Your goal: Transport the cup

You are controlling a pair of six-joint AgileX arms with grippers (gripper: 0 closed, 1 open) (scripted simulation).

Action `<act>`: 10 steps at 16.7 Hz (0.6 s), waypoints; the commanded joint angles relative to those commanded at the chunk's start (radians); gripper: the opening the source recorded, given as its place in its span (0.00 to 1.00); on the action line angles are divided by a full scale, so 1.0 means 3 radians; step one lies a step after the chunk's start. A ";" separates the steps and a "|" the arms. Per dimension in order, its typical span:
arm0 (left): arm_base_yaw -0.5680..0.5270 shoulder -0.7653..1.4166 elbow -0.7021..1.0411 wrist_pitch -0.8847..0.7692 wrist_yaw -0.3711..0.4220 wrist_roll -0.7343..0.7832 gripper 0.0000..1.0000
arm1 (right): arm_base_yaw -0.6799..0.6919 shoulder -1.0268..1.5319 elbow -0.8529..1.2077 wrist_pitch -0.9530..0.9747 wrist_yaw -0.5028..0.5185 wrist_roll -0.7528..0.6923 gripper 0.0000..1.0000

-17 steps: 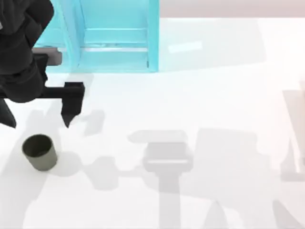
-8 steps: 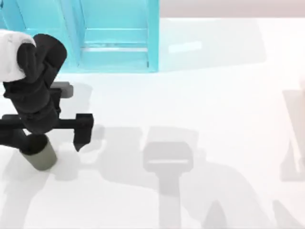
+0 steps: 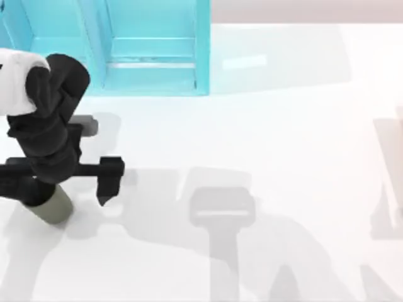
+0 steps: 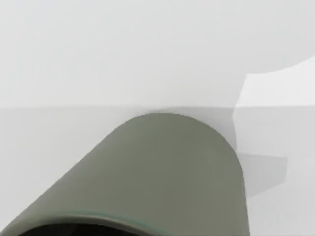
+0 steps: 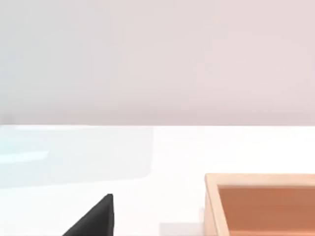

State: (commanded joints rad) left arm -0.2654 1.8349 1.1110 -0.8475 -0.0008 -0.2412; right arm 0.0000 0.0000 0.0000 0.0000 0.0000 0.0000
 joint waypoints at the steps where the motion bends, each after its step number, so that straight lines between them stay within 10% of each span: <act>1: 0.0000 0.0000 0.0000 0.0000 0.0000 0.0000 0.77 | 0.0000 0.0000 0.0000 0.0000 0.0000 0.0000 1.00; 10: 0.0000 0.0000 0.0000 0.0000 0.0000 0.0000 0.10 | 0.0000 0.0000 0.0000 0.0000 0.0000 0.0000 1.00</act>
State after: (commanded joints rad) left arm -0.2654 1.8349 1.1110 -0.8475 -0.0008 -0.2412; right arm 0.0000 0.0000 0.0000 0.0000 0.0000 0.0000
